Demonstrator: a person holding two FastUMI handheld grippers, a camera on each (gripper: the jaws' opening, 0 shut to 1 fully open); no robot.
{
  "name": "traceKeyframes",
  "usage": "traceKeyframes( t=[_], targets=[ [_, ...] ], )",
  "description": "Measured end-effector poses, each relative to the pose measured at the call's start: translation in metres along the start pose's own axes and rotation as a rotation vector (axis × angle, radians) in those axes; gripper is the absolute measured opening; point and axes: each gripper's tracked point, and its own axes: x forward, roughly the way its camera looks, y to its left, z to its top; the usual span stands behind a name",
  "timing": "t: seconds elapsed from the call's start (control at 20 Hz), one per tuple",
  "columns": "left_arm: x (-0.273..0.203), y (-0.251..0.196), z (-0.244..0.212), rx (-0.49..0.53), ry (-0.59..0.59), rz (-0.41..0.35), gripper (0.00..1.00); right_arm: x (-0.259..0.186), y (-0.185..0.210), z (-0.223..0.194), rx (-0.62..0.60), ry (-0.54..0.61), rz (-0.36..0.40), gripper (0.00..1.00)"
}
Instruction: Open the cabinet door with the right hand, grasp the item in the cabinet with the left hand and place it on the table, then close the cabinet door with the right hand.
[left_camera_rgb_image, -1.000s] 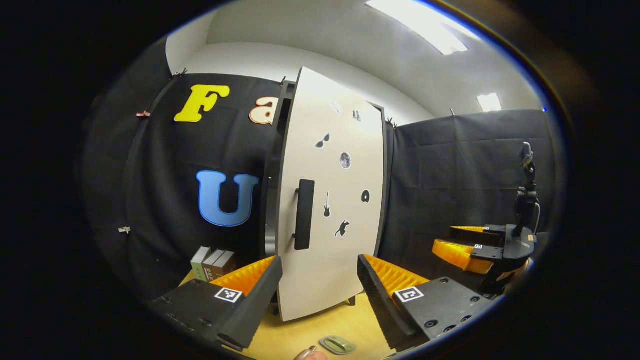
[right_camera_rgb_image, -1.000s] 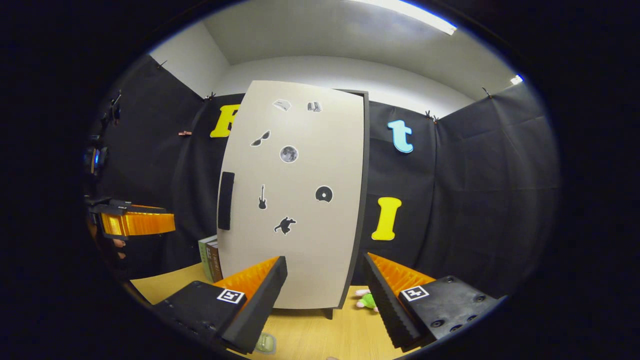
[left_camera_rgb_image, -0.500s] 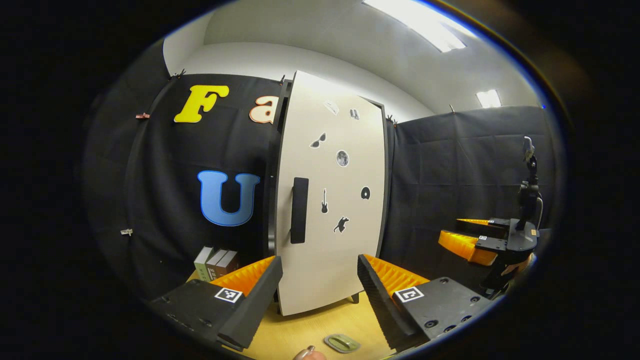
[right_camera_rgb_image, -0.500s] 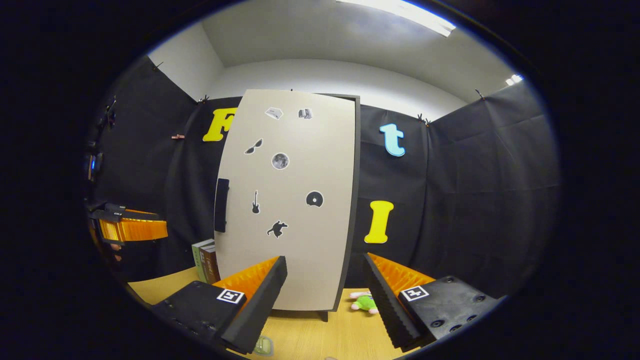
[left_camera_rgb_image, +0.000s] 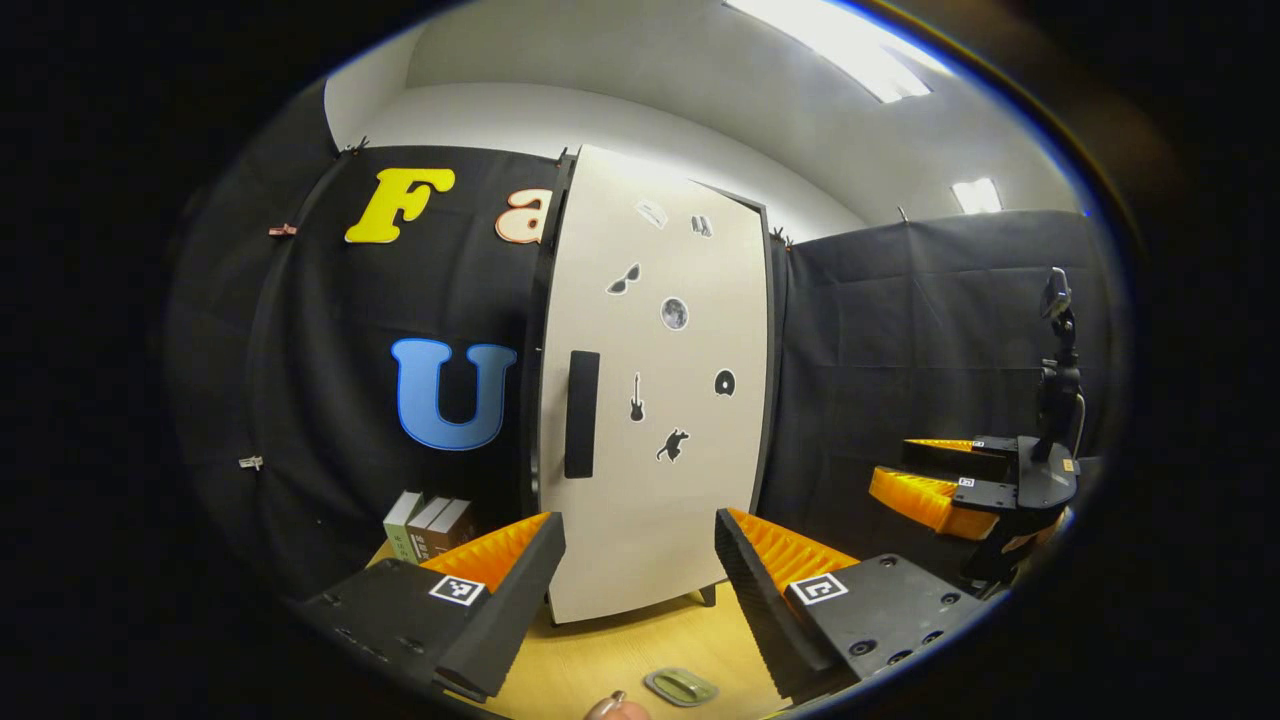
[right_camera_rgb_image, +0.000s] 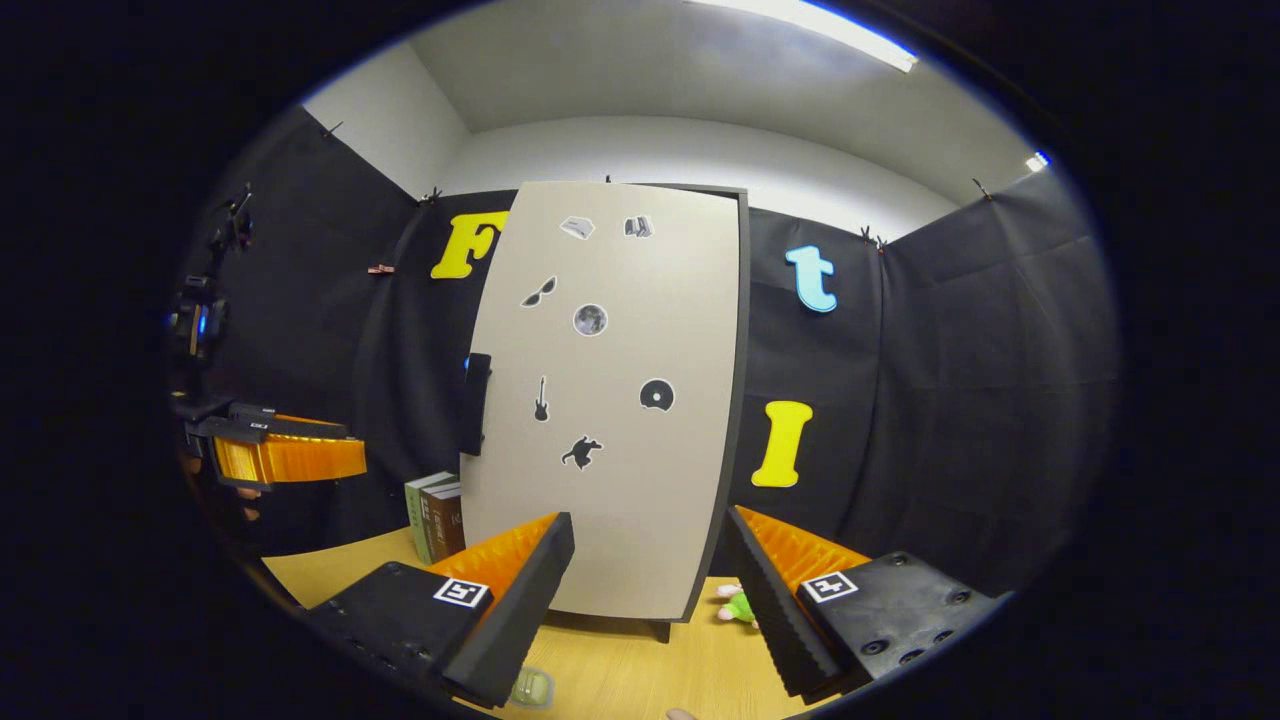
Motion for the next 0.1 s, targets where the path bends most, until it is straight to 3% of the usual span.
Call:
traceKeyframes(
  t=[0.1],
  targets=[
    [0.0006, -0.0008, -0.0003, 0.003, 0.002, 0.002, 0.95, 0.0015, -0.0027, -0.0023, 0.014, 0.009, -0.009, 0.97]
  ],
)
